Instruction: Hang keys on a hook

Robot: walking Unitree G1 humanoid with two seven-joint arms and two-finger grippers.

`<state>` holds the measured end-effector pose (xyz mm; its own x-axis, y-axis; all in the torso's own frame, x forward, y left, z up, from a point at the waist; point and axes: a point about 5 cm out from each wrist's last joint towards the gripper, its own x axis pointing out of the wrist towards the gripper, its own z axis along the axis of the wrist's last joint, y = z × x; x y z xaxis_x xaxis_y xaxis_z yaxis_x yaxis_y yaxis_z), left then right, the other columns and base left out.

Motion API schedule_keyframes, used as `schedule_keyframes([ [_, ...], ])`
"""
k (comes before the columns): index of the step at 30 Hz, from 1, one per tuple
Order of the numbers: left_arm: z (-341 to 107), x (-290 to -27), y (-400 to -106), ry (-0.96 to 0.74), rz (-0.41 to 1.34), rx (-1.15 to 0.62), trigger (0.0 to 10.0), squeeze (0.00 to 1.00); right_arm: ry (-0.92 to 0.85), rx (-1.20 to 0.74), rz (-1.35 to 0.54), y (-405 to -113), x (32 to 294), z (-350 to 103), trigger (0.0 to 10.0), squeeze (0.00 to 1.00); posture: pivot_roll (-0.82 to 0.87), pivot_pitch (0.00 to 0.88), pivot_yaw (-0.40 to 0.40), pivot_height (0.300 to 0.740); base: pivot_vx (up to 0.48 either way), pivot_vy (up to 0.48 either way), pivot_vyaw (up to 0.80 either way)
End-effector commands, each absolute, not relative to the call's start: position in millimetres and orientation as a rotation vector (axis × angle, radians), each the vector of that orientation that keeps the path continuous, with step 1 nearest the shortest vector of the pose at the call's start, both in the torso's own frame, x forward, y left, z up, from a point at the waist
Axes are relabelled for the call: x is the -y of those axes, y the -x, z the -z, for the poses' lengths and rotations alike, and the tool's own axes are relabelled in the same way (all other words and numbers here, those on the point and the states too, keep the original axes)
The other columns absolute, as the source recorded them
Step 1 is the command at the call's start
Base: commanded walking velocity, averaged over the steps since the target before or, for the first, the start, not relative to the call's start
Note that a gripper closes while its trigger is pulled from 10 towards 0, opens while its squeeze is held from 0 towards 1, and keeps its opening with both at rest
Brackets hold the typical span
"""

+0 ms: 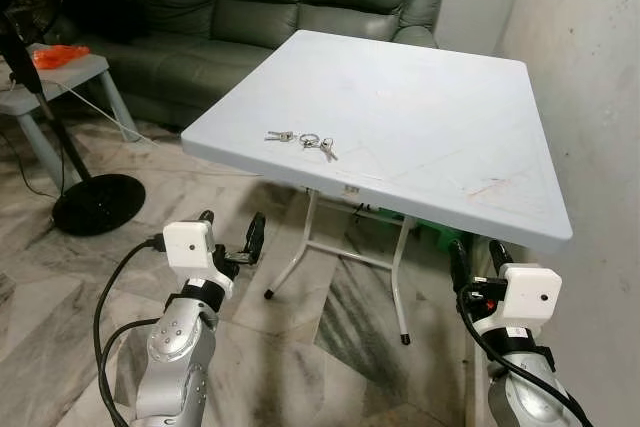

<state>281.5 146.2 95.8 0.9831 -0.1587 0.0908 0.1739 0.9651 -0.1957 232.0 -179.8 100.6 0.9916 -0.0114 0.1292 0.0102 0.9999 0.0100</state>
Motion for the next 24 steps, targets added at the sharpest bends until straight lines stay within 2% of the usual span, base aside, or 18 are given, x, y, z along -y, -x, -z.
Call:
schedule_keyframes([
  [1, -101.1, -146.3, -284.6, 0.203, 0.17, 0.086, 10.0, 0.0, -0.015, 0.138, 0.016, -233.5, 181.3, -103.8, 10.0, 0.0, -0.05, 0.025, -0.048, 0.74, 0.0, 0.356, 0.0],
  [24, -102.5, -142.7, -286.6, 0.213, 0.175, 0.076, 10.0, 0.0, -0.024, 0.137, 0.008, -233.5, 181.7, -104.4, 10.0, 0.0, -0.05, 0.024, -0.052, 0.74, 0.0, 0.48, 0.0],
])
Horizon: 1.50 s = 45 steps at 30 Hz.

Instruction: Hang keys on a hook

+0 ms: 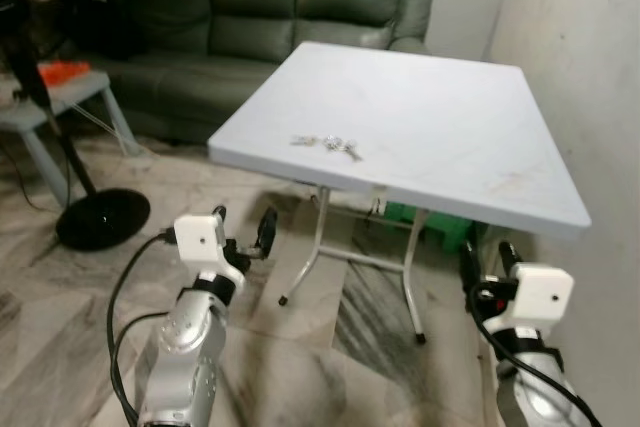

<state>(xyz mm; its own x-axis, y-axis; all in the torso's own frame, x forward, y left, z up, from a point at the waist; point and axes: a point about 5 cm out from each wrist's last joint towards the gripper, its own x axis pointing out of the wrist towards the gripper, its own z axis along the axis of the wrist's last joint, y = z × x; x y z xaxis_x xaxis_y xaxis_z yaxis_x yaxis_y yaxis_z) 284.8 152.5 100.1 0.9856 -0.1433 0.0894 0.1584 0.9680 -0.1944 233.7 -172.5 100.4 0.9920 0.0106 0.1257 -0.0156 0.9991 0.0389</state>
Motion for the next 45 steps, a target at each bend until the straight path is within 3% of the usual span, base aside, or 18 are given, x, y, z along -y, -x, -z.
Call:
schedule_keyframes([
  [1, -102.6, -142.5, -286.7, 0.215, 0.174, 0.075, 10.0, 0.0, -0.025, 0.138, 0.008, -233.6, 181.8, -104.5, 10.0, 0.0, -0.05, 0.024, -0.052, 0.74, 0.0, 0.48, 0.0],
  [21, -101.1, -140.6, -288.5, 0.22, 0.174, 0.064, 10.0, 0.0, -0.022, 0.143, -0.007, -235.3, 180.9, -105.6, 10.0, 0.0, -0.05, 0.012, -0.058, 0.74, 0.0, 0.466, 0.0],
  [35, -101.0, -138.0, -289.1, 0.218, 0.177, 0.06, 10.0, 0.0, -0.02, 0.144, -0.02, -237.3, 180.0, -105.7, 10.0, 0.0, -0.04, 0.0, -0.059, 0.74, 0.0, 0.0, 0.0],
  [45, -101.5, -137.5, -288.2, 0.203, 0.178, 0.063, 10.0, 0.0, -0.02, 0.144, -0.029, -237.8, 179.2, -105.9, 10.0, 0.0, -0.04, 0.001, -0.062, 0.74, 0.377, 0.0, 0.0],
])
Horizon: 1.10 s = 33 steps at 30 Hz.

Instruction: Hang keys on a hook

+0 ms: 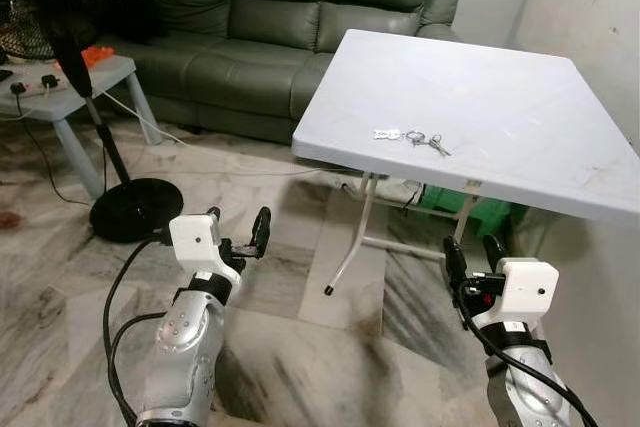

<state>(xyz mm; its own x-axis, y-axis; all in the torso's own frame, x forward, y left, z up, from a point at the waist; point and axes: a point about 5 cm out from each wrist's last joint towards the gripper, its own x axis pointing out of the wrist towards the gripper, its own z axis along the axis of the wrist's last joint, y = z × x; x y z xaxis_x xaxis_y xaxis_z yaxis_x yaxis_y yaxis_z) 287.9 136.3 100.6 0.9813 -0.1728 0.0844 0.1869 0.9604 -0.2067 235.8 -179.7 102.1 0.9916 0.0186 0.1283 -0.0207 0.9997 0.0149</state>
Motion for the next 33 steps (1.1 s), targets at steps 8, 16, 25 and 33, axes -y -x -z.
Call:
schedule_keyframes([
  [8, -100.6, -137.6, -287.1, 0.201, 0.175, 0.063, 10.0, 0.0, -0.019, 0.142, -0.03, -237.1, 179.7, -106.1, 10.0, 0.0, -0.04, 0.008, -0.065, 0.74, 0.44, 0.0, 0.0],
  [16, -99.9, -136.2, -286.8, 0.206, 0.178, 0.058, 10.0, 0.0, -0.017, 0.142, -0.029, -236.5, 180.0, -106.2, 10.0, 0.0, -0.04, 0.01, -0.065, 0.74, 0.458, 0.0, 0.0],
  [25, -99.8, -135.6, -287.3, 0.211, 0.177, 0.056, 10.0, 0.0, -0.016, 0.141, -0.034, -236.7, 179.1, -106.4, 10.0, 0.0, -0.04, 0.011, -0.067, 0.74, 0.458, 0.0, 0.0],
  [33, -99.3, -135.2, -286.8, 0.211, 0.177, 0.055, 10.0, 0.0, -0.016, 0.141, -0.038, -237.0, 178.5, -106.7, 10.0, 0.0, -0.04, 0.013, -0.07, 0.74, 0.457, 0.0, 0.0],
])
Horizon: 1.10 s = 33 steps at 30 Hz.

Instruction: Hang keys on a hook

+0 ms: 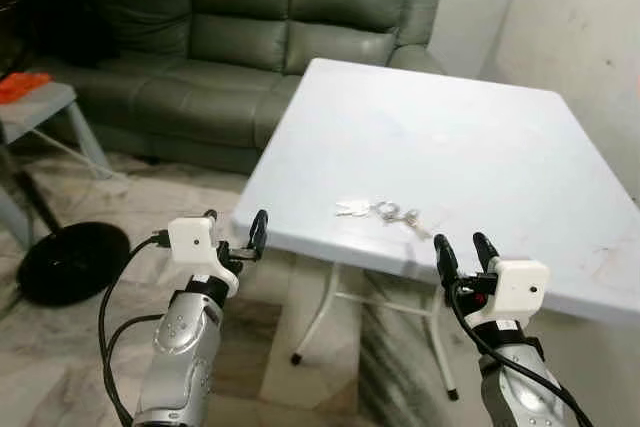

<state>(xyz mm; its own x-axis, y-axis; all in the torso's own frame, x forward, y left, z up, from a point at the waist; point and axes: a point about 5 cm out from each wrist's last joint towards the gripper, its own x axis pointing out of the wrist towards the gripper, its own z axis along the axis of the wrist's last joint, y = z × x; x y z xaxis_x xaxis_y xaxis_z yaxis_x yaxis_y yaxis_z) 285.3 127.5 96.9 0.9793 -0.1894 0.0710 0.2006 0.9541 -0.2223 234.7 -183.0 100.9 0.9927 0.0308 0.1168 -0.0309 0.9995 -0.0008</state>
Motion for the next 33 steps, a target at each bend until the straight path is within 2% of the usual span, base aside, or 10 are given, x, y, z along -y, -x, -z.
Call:
schedule_keyframes([
  [1, -99.3, -135.2, -286.8, 0.212, 0.176, 0.055, 10.0, 0.0, -0.016, 0.141, -0.039, -237.1, 178.5, -106.6, 10.0, 0.0, -0.04, 0.013, -0.07, 0.74, 0.458, 0.0, 0.0],
  [9, -99.9, -133.2, -286.0, 0.212, 0.18, 0.058, 10.0, 0.0, -0.019, 0.146, -0.047, -237.8, 178.0, -107.4, 10.0, 0.0, -0.04, 0.014, -0.074, 0.74, 0.44, 0.0, 0.0],
  [14, -102.1, -130.4, -284.1, 0.218, 0.184, 0.081, 10.0, 0.0, -0.047, 0.141, -0.067, -238.0, 176.5, -107.1, 10.0, 0.0, -0.04, 0.015, -0.076, 0.74, 0.0, 0.0, 0.0],
  [15, -102.2, -130.2, -284.1, 0.217, 0.184, 0.082, 10.0, 0.0, -0.049, 0.14, -0.069, -238.1, 176.4, -107.0, 10.0, 0.23, -0.04, 0.017, -0.077, 0.74, 0.0, 0.0, 0.0],
  [16, -102.2, -129.9, -284.2, 0.218, 0.182, 0.082, 10.0, 0.0, -0.047, 0.138, -0.07, -238.0, 176.7, -106.8, 10.0, 0.52, -0.04, 0.017, -0.078, 0.74, 0.0, 0.0, 0.0],
  [17, -102.2, -129.9, -284.2, 0.218, 0.182, 0.082, 10.0, 0.0, -0.047, 0.138, -0.07, -238.0, 176.7, -106.8, 10.0, 0.52, -0.04, 0.017, -0.078, 0.74, 0.0, 0.0, 0.0],
  [18, -102.3, -129.6, -284.2, 0.222, 0.181, 0.083, 10.0, 0.0, -0.047, 0.138, -0.074, -238.1, 176.7, -106.9, 10.0, 1.0, -0.04, 0.017, -0.079, 0.74, 0.0, 0.0, 0.0],
  [33, -99.2, -121.7, -279.2, 0.207, 0.219, 0.078, 10.0, 0.0, -0.039, 0.164, -0.136, -239.0, 178.4, -112.5, 10.0, 1.0, -0.04, 0.023, -0.085, 0.74, 0.0, 0.0, 0.0],
])
